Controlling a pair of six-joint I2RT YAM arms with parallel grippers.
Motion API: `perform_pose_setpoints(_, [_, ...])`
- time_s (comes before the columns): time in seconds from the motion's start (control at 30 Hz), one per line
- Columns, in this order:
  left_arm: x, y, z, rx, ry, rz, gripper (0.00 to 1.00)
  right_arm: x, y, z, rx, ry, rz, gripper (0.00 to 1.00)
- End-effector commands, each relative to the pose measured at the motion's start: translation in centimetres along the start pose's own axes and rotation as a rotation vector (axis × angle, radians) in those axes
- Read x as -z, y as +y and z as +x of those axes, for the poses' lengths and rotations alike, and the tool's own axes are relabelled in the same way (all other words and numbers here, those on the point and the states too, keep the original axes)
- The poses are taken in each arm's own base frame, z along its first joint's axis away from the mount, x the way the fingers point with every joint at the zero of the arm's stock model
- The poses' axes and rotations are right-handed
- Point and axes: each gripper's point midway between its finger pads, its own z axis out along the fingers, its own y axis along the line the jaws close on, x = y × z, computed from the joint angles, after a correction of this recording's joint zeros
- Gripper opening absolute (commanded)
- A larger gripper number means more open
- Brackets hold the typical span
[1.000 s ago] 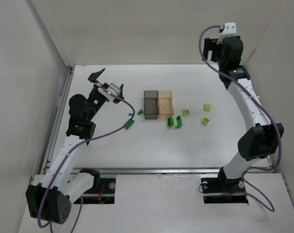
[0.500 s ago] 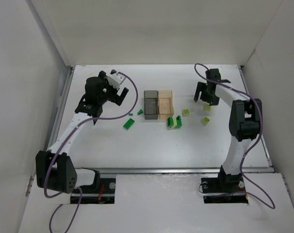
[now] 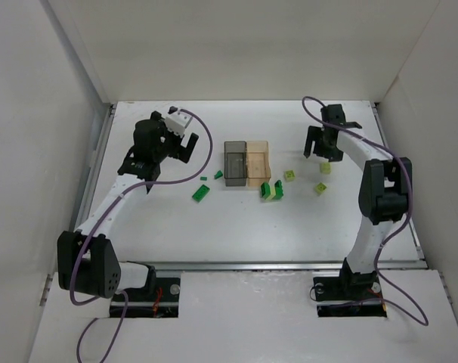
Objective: Sort the legos into containers by color
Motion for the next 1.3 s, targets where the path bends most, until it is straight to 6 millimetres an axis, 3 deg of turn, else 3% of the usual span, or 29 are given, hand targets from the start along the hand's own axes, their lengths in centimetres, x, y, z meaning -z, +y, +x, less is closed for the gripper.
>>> perform_pose_setpoints(0.0, [-0.3,0.4,-1.2,0.01,-0.045,-0.016,1.0,5.8,2.0,-3.8,0.057,-0.135,-0.097,0.86])
perform_pose_setpoints(0.07, [-0.3,0.4,-1.2,0.001,-0.045,-0.016,1.0,7.5,2.1,-4.4,0.065,-0.163,-0.114,0.88])
perform_pose_setpoints(0.17, [-0.3,0.4,-1.2,0.001,-0.045,-0.016,1.0,7.6,0.4,-4.1,0.082,-0.143,-0.047,0.89])
perform_pose_setpoints(0.33, [-0.1,0.2,-1.1,0.001,-0.048,-0.007,1.0,3.1,-3.8,-0.3,0.074,0.05,0.065,0.89])
perform_pose_setpoints(0.53, [-0.2,0.3,-0.8,0.001,-0.045,-0.017,1.0,0.1,-1.9,1.3,0.131,0.107,-0.071,0.89])
perform_pose_setpoints(0.7, [-0.2,0.1,-0.4,0.003,-0.036,-0.014,1.0,-1.4,-1.8,1.6,0.122,0.116,-0.068,0.77])
perform_pose_setpoints(0.73, [-0.2,0.2,-0.4,-0.007,-0.036,-0.014,1.0,-1.8,-1.8,1.9,0.123,0.128,-0.066,0.67])
perform_pose_setpoints(0.77, [-0.2,0.2,-0.4,-0.007,-0.036,-0.014,1.0,-1.9,-2.1,1.9,0.124,0.125,-0.05,0.47])
perform_pose_setpoints(0.8, [-0.2,0.3,-0.3,-0.006,-0.033,-0.023,1.0,-1.9,-2.0,1.9,0.113,0.125,-0.049,0.47])
perform_pose_setpoints(0.83, [-0.2,0.3,-0.3,-0.006,-0.033,-0.023,1.0,-1.9,-2.2,1.8,0.114,0.124,-0.04,0.24])
perform_pose_setpoints(0.87, [-0.2,0.3,-0.3,-0.006,-0.033,-0.023,1.0,-2.0,-2.5,2.1,0.115,0.13,-0.023,0.13])
perform_pose_setpoints(0.9, [-0.2,0.4,-0.5,-0.008,-0.041,-0.026,1.0,-1.6,-2.5,1.8,0.114,0.117,-0.026,0.03])
perform_pose_setpoints(0.93, [-0.2,0.6,-0.5,-0.008,-0.039,-0.035,1.0,-1.1,-2.7,1.3,0.114,0.1,-0.015,0.0])
perform_pose_setpoints(1.03, [-0.2,0.4,-0.1,-0.006,-0.03,-0.032,1.0,2.3,-0.4,-1.2,0.165,-0.002,-0.035,0.0])
perform_pose_setpoints(1.17, [-0.5,-0.8,1.3,-0.037,-0.003,0.03,1.0,9.2,7.8,-4.1,0.296,-0.209,-0.148,0.0])
perform_pose_setpoints(1.2, [-0.3,-1.4,2.2,-0.108,0.025,0.076,1.0,11.0,11.5,-3.5,0.349,-0.244,-0.228,0.0])
perform_pose_setpoints(1.23, [-0.2,-2.3,3.3,-0.156,0.052,0.129,0.97,13.0,13.3,-4.4,0.36,-0.313,-0.272,0.0])
perform_pose_setpoints(1.27, [-0.2,-3.4,4.1,-0.2,0.072,0.183,0.96,13.5,15.0,-4.0,0.372,-0.329,-0.301,0.0])
